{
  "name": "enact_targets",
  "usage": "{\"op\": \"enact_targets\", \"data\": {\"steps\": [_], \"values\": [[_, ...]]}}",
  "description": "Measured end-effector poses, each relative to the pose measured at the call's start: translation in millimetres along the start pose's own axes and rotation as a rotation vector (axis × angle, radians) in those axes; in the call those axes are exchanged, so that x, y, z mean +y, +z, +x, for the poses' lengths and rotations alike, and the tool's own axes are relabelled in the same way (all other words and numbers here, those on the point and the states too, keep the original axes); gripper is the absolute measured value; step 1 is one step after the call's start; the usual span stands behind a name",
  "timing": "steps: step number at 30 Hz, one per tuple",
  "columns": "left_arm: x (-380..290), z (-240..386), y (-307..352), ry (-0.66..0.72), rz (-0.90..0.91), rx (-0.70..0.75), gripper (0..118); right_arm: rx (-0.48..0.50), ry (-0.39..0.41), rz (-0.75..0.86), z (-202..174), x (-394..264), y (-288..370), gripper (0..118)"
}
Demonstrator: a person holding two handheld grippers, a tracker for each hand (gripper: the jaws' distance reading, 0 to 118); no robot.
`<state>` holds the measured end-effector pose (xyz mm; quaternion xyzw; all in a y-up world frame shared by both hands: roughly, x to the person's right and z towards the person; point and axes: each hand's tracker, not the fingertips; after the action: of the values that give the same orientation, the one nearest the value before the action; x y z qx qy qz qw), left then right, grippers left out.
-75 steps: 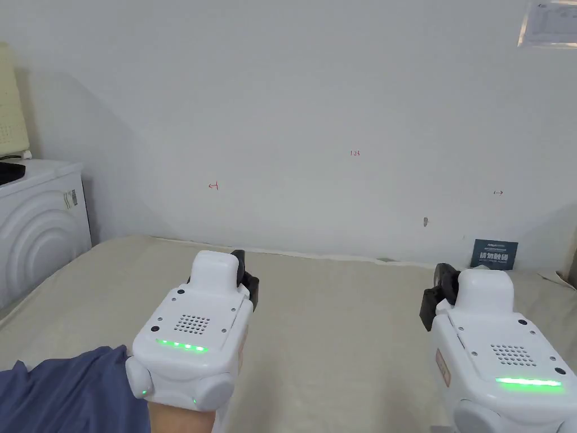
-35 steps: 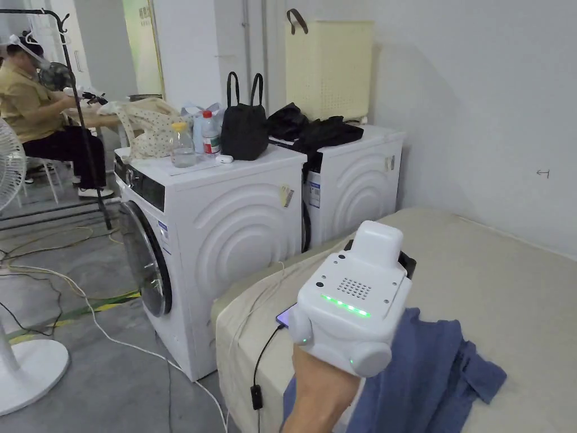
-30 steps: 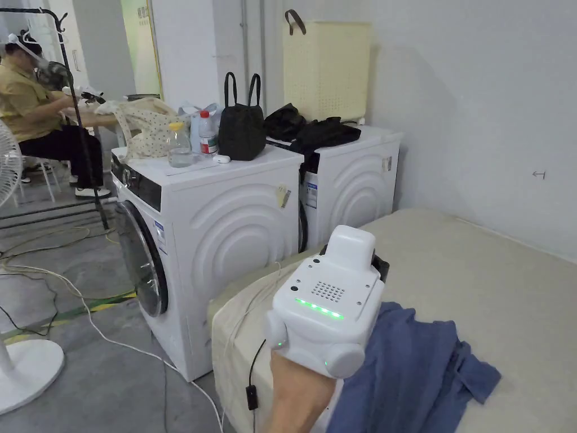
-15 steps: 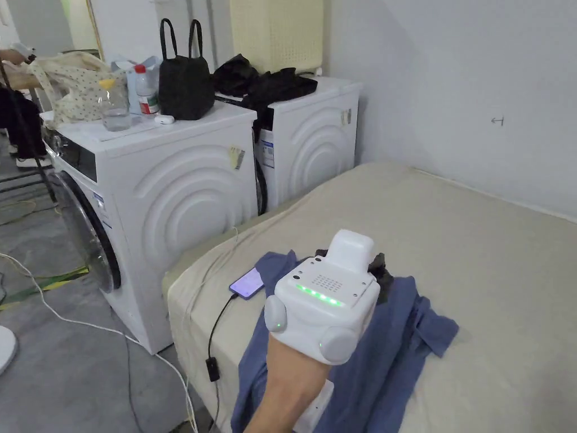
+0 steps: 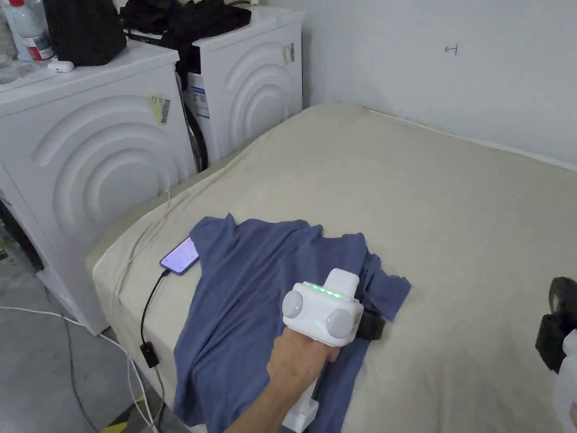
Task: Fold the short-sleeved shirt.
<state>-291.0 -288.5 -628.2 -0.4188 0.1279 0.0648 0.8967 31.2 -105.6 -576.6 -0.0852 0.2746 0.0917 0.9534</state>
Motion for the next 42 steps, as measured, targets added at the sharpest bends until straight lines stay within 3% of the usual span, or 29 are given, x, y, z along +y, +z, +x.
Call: {"op": "enact_targets", "data": {"steps": [3,5,7,8,9,11,13,15,20,24,34,38,42], "values": [[-4,-1,-29,-0.054,-0.043,0.075,118,0.012,0.007,-0.054,-3,-11,-13,0],[-14,-11,-46,-0.118,-0.127,0.088,110,0.018,0.01,-0.061,-4,-16,-18,0],[-19,-26,-30,0.021,-0.055,-0.014,104,0.022,0.008,-0.066,-5,-19,-20,0],[-19,-31,-24,0.063,-0.055,-0.035,94,0.023,0.006,-0.071,-5,-20,-22,0],[-19,-32,-16,0.015,-0.059,-0.012,69,0.02,0.004,-0.074,-6,-21,-22,0],[-14,-39,2,-0.041,-0.023,-0.007,3,0.016,-0.013,-0.075,-6,-21,-21,0],[-8,-51,14,0.01,-0.048,-0.073,3,0.025,-0.036,-0.073,-6,-21,-19,0],[-8,-48,3,-0.018,-0.028,-0.032,3,0.024,-0.034,-0.069,-8,-20,-14,0],[7,-25,37,-0.052,0.133,-0.029,4,0.008,-0.016,-0.046,-4,-14,-1,0],[32,-15,67,-0.072,0.263,-0.006,4,-0.006,-0.063,-0.025,7,-9,10,0],[91,10,210,-0.077,0.679,-0.096,3,-0.05,-0.098,0.063,21,20,36,0],[100,31,230,-0.054,0.721,-0.204,3,-0.078,-0.093,0.095,27,28,51,0],[95,65,221,-0.124,0.684,-0.225,3,-0.118,-0.099,0.12,40,29,70,0]]}}
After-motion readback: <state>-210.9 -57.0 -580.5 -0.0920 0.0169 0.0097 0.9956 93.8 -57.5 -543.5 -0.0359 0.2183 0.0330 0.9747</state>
